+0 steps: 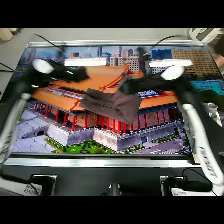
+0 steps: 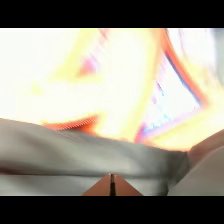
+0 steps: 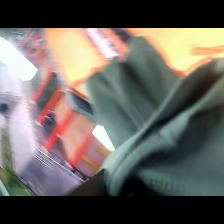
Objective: Fold the shirts.
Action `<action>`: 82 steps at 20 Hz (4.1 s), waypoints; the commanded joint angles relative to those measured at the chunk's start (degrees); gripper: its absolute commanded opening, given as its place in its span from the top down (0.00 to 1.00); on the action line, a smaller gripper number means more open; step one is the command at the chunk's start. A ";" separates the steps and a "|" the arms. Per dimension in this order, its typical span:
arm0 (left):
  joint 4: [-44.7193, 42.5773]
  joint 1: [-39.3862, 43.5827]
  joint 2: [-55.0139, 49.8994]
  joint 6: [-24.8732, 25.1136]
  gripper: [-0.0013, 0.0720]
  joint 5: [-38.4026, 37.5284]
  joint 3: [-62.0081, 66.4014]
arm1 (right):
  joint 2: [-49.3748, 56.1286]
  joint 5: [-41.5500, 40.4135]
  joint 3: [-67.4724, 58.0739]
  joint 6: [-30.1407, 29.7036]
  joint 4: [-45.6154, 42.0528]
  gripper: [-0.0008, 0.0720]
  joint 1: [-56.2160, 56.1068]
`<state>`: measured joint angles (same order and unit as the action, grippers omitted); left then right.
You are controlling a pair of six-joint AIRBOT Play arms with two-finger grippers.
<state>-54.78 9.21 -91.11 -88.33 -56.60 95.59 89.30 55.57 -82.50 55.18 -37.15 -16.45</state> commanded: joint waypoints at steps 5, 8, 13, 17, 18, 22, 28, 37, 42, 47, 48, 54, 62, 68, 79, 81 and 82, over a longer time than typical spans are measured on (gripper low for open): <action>-11.98 -7.58 19.67 0.26 0.95 -6.93 0.04 | 12.33 1.60 -0.17 -16.46 20.68 0.04 -1.68; -12.76 -7.56 20.02 2.05 0.95 -9.01 -0.26 | 8.31 12.61 -0.17 -5.68 -0.37 0.05 9.33; -12.76 -6.49 19.96 2.01 0.95 -8.55 -3.91 | 6.80 20.70 4.17 8.48 -25.94 0.12 17.29; -12.79 -4.00 19.96 2.01 0.95 -8.39 -5.79 | 10.01 9.35 9.60 6.86 -9.40 0.12 12.98; -12.79 -3.63 19.96 2.01 0.95 -8.33 -5.79 | 11.06 6.99 9.60 6.47 -5.95 0.12 11.80; -12.79 -3.43 19.96 2.03 0.95 -6.62 -5.79 | 12.66 1.60 9.60 6.14 2.56 0.40 8.50; -12.79 -3.43 19.93 2.05 0.95 -4.63 -5.79 | 7.78 12.26 2.51 -3.80 4.96 0.97 17.18; -12.79 -3.43 19.93 2.49 0.95 -4.37 -5.79 | -8.79 22.91 -4.15 4.02 -3.61 0.97 46.97; -12.79 -3.41 19.93 3.06 0.95 -4.37 -5.79 | -11.89 29.64 -4.15 4.17 -9.53 0.97 57.53; -12.79 -3.41 19.93 3.08 0.95 -4.39 -5.79 | -14.82 26.56 -4.15 4.17 -10.47 0.97 64.78; -12.76 -3.41 19.93 3.08 0.95 -4.39 -5.79 | -15.76 25.62 -4.15 4.17 -10.49 0.97 66.58; -12.76 -3.41 19.93 4.39 0.95 -4.37 -5.79 | -19.06 35.12 -3.69 4.94 -20.52 0.97 73.05; -12.76 -3.41 19.93 4.39 0.95 -4.37 -5.79 | -25.11 38.38 14.23 6.34 -41.03 0.97 70.47; -12.74 -3.41 19.93 4.37 0.95 -4.39 -5.79 | -26.18 39.80 15.28 6.60 -44.85 0.97 70.47; -12.81 -1.55 19.93 6.19 0.95 -4.35 -5.42 | -29.11 31.04 15.50 1.86 -52.83 0.04 70.47; -15.58 -0.48 19.54 7.37 0.95 -4.02 -3.39 | -29.11 23.76 6.49 -1.57 -48.17 0.05 70.44; -20.22 0.44 18.80 7.04 0.95 -4.04 -1.31 | -29.11 20.06 2.08 -2.71 -43.25 0.06 70.44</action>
<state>-69.19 8.14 -71.57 -82.28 -60.95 91.64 60.25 85.69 -71.24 57.34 -87.53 54.00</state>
